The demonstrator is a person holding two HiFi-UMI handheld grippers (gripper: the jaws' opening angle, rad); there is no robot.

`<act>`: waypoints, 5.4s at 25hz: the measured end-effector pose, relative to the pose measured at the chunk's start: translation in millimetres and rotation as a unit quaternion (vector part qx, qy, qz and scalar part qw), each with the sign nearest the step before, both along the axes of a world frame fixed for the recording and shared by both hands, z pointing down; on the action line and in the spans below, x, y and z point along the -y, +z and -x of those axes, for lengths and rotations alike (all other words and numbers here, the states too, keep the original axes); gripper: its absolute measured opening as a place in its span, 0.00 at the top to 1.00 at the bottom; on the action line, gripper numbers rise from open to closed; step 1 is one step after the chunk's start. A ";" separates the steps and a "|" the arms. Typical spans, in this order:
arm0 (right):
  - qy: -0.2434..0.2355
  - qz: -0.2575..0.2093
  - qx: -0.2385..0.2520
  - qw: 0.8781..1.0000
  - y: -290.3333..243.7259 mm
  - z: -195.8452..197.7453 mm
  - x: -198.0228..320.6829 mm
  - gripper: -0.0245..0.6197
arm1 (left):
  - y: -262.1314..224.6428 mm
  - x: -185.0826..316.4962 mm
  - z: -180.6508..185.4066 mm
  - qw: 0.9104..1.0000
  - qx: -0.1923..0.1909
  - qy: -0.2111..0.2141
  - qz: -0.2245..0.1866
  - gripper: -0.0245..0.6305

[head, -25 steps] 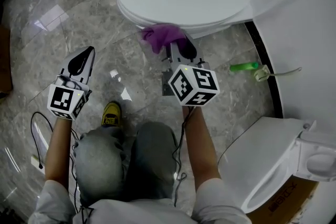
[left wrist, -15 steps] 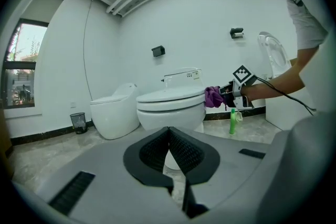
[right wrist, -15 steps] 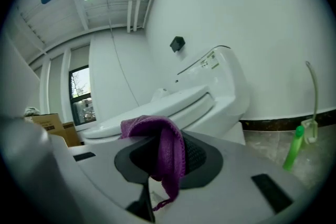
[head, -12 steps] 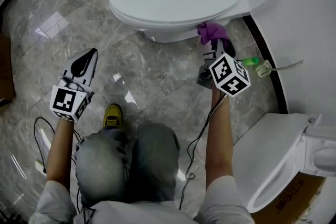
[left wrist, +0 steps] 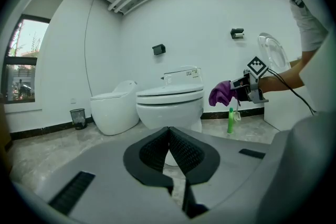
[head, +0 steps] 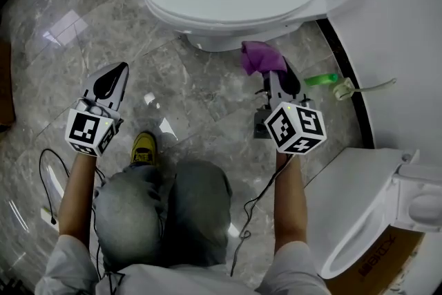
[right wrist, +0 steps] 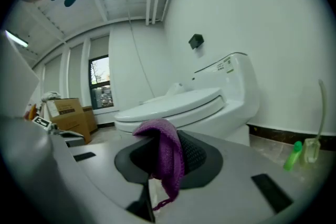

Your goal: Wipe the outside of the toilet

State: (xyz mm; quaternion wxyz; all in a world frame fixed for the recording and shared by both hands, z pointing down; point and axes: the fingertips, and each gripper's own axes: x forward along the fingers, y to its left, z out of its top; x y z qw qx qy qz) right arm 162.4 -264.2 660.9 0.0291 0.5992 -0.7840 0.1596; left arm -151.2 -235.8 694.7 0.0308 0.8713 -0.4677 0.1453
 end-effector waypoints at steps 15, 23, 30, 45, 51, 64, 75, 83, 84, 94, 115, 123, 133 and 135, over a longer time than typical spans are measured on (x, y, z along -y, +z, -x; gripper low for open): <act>-0.183 0.011 0.060 0.981 37.4 206.1 28.2 0.82 | 26.0 -25.0 48.6 0.998 0.004 -0.067 0.000 0.94; -0.131 0.007 0.047 0.990 46.4 169.3 45.8 0.82 | 42.8 -26.7 38.4 0.999 0.009 -0.046 0.002 0.94; -0.062 0.009 0.041 0.997 51.8 93.1 53.3 0.82 | 40.1 -24.4 18.7 1.000 0.011 -0.026 0.006 0.94; 0.083 0.026 0.021 0.996 87.4 -18.3 79.7 0.81 | 50.2 -34.6 31.1 0.998 0.034 -0.038 0.038 0.94; 0.157 0.026 0.001 0.987 87.9 -66.3 76.0 0.84 | 43.3 -32.3 42.2 0.999 0.021 -0.045 0.011 0.94; -0.060 0.022 -0.011 0.998 96.4 92.9 16.1 0.84 | 57.6 -44.1 43.9 0.999 0.017 -0.042 0.013 0.94; -0.113 0.049 0.026 0.992 123.4 186.3 59.5 0.83 | 71.1 -47.8 75.0 0.996 0.025 -0.068 0.046 0.94; -0.086 0.064 0.033 0.994 138.3 159.1 74.0 0.83 | 83.7 -42.0 82.4 0.996 0.028 -0.069 0.049 0.94; -0.083 0.066 0.033 0.994 140.5 155.3 74.7 0.83 | 84.1 -41.1 81.2 0.996 0.030 -0.069 0.052 0.94; -0.012 0.091 0.031 0.995 164.8 90.2 89.1 0.82 | 95.2 -35.3 70.3 0.996 0.033 -0.053 0.058 0.94; 0.125 0.092 0.005 0.988 172.0 -27.5 117.3 0.83 | 93.9 -26.2 70.6 0.997 0.034 -0.043 0.046 0.94; 0.130 0.063 -0.017 0.989 148.1 -45.2 86.7 0.83 | 87.8 -16.0 50.4 0.999 0.027 -0.021 0.037 0.94; 0.088 0.027 0.002 0.996 106.1 -24.2 31.5 0.83 | 74.5 14.1 -11.9 0.999 0.022 0.027 0.033 0.94; 0.087 0.020 -0.001 0.996 97.6 -20.7 27.4 0.83 | 68.4 20.7 -24.3 0.999 0.018 0.036 0.027 0.94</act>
